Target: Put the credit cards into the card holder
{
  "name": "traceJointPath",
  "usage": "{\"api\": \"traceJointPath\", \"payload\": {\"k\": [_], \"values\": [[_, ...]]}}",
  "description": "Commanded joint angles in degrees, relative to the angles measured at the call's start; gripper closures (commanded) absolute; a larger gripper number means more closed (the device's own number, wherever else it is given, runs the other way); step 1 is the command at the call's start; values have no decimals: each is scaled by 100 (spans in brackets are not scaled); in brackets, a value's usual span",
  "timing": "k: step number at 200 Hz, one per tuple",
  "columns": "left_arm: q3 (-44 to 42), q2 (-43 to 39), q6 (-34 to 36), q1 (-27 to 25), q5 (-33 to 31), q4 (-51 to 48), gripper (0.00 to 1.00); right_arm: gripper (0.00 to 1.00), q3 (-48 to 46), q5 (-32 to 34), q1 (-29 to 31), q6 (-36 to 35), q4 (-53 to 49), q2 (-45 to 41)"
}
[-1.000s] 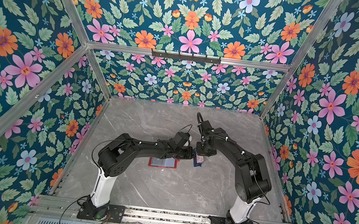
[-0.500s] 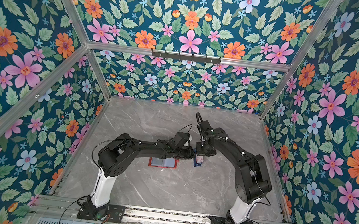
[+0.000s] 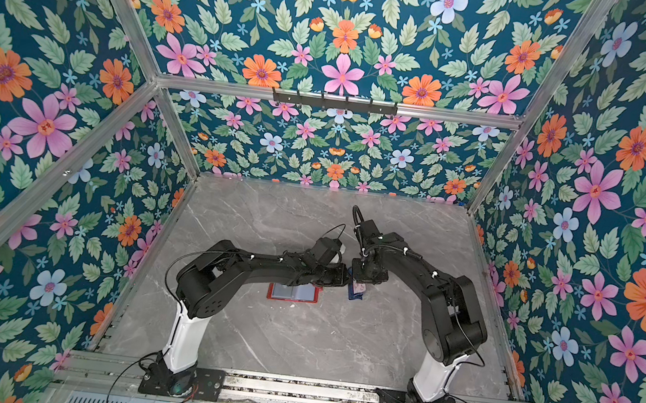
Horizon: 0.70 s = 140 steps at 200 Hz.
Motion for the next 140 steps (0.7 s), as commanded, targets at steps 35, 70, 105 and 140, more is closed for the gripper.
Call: {"api": "traceJointPath", "payload": {"k": [35, 70, 105, 140], "values": [[-37, 3, 51, -13, -171, -405, 77, 68, 5, -38, -17, 107, 108, 123], [-47, 4, 51, -13, -178, -412, 77, 69, 41, 87, -17, 104, 27, 205], [-40, 8, 66, -14, -178, -412, 77, 74, 97, 219, -19, 91, -103, 152], [-23, 31, 67, -12, -175, -421, 77, 76, 147, 295, -19, 74, -202, 51]]}}
